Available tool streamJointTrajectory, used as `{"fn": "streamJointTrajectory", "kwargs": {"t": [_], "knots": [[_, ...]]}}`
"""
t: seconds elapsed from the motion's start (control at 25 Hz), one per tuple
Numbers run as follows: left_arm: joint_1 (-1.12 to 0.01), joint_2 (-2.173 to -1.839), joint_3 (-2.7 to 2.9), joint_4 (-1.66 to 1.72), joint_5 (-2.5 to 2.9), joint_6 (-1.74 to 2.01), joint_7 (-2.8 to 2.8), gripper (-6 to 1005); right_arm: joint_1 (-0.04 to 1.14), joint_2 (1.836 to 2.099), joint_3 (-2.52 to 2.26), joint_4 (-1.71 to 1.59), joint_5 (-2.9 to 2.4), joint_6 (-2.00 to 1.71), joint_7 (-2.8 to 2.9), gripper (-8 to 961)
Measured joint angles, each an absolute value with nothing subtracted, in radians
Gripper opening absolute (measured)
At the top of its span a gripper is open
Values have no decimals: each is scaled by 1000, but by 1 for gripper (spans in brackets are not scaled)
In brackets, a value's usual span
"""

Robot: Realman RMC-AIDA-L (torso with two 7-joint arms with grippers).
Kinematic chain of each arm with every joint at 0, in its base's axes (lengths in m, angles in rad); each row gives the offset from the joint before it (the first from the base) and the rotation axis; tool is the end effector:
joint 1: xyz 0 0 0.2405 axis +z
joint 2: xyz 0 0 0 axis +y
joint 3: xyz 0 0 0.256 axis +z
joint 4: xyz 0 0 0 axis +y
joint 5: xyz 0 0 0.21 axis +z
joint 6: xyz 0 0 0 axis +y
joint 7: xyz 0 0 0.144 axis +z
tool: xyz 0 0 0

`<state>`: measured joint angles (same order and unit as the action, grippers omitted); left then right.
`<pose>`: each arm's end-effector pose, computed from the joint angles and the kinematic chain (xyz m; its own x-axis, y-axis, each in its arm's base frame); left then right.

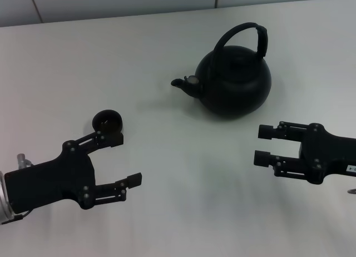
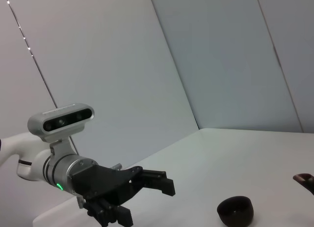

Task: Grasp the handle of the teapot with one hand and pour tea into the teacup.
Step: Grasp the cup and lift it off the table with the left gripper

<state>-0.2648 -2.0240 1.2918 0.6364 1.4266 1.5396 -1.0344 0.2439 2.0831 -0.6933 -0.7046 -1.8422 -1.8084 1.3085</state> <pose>-0.2735 0.2584 -0.0292 0.7965 0.1342 0.5896 0.2649 -0.9539 -0.1408 0.3026 0.2385 0.0195 0.6611 -0.3617 -0.6574 -0.5192 -0.8530 -0.0528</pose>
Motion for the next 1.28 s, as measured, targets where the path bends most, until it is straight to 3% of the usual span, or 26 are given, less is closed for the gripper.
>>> {"fn": "streamJointTrajectory", "kwargs": {"t": [0.6,1.28], "knots": [[-269,-2074,1225,559,1385,1375,-929,871,254,2083,-692,-702,-1830,-1807,1309,668],[-304,-2076,1231,373,1210,1155,-853,871,270,2084,-688,-701,-1808,-1808,1309,668]]}}
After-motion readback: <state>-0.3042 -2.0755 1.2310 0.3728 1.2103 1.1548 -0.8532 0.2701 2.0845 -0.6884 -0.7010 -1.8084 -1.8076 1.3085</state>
